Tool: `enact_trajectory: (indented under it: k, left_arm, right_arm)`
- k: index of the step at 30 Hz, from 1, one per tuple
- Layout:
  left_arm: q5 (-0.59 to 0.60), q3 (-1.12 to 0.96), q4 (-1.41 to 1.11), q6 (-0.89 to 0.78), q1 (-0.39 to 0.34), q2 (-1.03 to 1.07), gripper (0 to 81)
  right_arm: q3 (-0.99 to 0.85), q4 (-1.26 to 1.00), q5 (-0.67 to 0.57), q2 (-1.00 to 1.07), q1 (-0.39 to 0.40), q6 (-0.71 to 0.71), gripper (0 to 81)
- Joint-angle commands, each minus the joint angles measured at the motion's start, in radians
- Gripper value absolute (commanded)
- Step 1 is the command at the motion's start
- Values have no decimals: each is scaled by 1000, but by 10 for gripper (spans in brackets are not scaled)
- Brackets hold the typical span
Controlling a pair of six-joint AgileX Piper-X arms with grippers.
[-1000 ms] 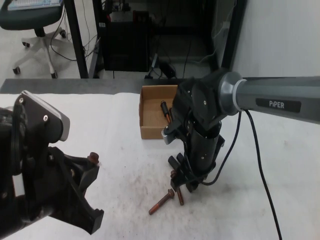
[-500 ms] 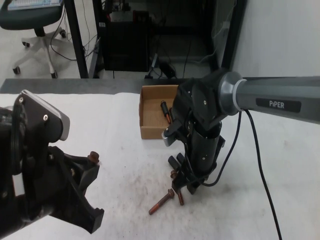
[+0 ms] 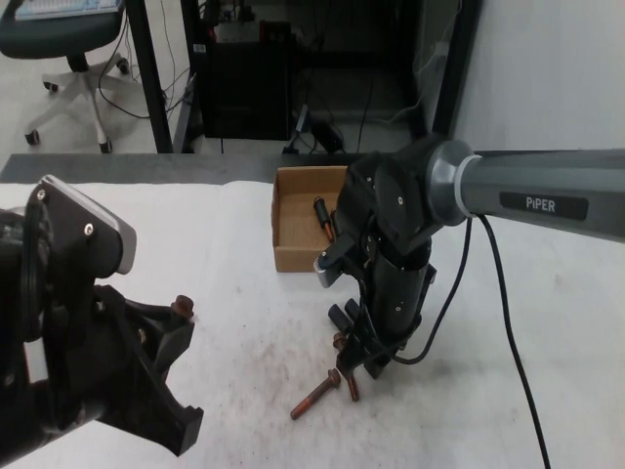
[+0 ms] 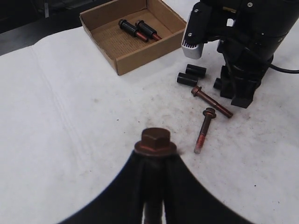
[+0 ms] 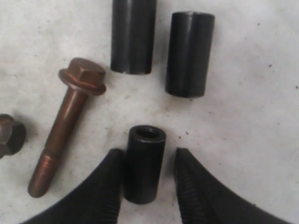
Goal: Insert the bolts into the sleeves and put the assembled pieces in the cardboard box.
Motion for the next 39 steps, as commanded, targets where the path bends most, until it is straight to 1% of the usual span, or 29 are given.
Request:
enact_trajectory:
  k: [1, 2, 4, 5, 13, 15, 17, 19, 21, 23, 26, 28, 31, 35, 36, 39]
  left_arm:
    - [-16, -2, -12, 2, 3, 1, 0]
    - [-16, -2, -12, 2, 3, 1, 0]
    - [-35, -2, -12, 2, 3, 1, 0]
    - [-36, -2, -12, 2, 3, 1, 0]
    - [-39, -2, -34, -19, 3, 1, 0]
    - [-45, -2, -86, -69, 3, 1, 0]
    - [-44, -2, -167, -142, 3, -14, 0]
    - [-42, -2, -288, -207, 3, -23, 0]
    - [-14, -2, -419, -233, 3, -27, 0]
    - [77, -2, -561, -233, 10, -26, 0]
    - [272, -2, -686, -273, 42, -26, 0]
    - [382, -2, -716, -335, 76, -26, 0]
    - [493, -2, -732, -400, 135, -22, 0]
    - [662, -2, -852, -493, 207, 17, 0]
    - [694, -2, -895, -521, 216, 33, 0]
    - [814, -8, -1008, -646, 235, 113, 0]
  right_arm:
    - [-2, -18, 0, 8, -1, -12, 258]
    - [-2, -18, 0, 8, -1, -12, 210]
    - [-2, -21, 0, 8, -1, -12, 59]
    - [-2, -21, 0, 8, -1, -12, 11]
    - [-7, -24, -10, -17, -4, 3, 8]
    - [-7, -21, -27, -55, -6, 52, 8]
    - [-7, -30, -103, -99, -16, 126, 8]
    - [6, -68, -157, -153, -39, 250, 8]
    - [37, -143, -224, -207, -62, 318, 8]
    - [83, -232, -270, -277, -86, 332, 8]
    - [168, -350, -317, -387, -114, 332, 8]
    - [235, -433, -392, -474, -133, 358, 8]
    - [362, -633, -560, -603, -151, 402, 8]
    - [552, -918, -773, -769, -141, 422, 8]
    - [592, -971, -795, -807, -132, 422, 8]
    - [682, -1065, -793, -892, -90, 422, 8]
